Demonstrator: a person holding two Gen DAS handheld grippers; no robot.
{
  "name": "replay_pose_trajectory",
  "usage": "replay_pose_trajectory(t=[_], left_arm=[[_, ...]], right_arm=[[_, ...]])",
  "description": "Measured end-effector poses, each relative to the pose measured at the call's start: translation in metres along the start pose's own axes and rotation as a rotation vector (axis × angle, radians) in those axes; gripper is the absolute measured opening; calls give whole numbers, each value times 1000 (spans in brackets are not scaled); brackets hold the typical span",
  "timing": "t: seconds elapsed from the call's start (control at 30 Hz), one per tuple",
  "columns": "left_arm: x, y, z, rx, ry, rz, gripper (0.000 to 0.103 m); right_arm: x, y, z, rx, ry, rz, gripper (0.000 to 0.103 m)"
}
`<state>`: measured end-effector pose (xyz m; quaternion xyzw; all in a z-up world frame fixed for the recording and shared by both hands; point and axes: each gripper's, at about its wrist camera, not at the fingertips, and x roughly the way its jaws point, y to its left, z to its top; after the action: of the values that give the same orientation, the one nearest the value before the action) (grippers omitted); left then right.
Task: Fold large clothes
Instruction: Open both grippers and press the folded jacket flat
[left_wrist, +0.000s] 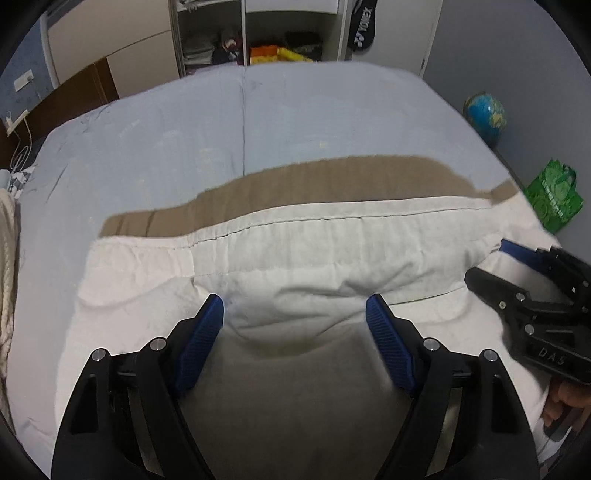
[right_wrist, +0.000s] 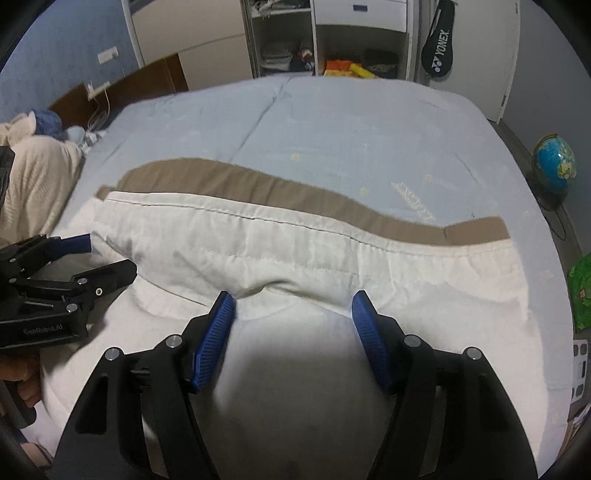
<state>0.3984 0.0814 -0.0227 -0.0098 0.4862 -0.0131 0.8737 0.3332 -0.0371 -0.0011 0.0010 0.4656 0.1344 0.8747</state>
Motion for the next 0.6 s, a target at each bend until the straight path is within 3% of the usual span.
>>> replay_pose_trajectory(t=[0.27,0.6], left_arm=[[23,6,-11,-1,11,-10,79],[37,-3,-19,-1,-41,7,81]], right_arm=[[22,4,-12,-31,32,-28,65],[40,8,-19,-24,22,-36,67]])
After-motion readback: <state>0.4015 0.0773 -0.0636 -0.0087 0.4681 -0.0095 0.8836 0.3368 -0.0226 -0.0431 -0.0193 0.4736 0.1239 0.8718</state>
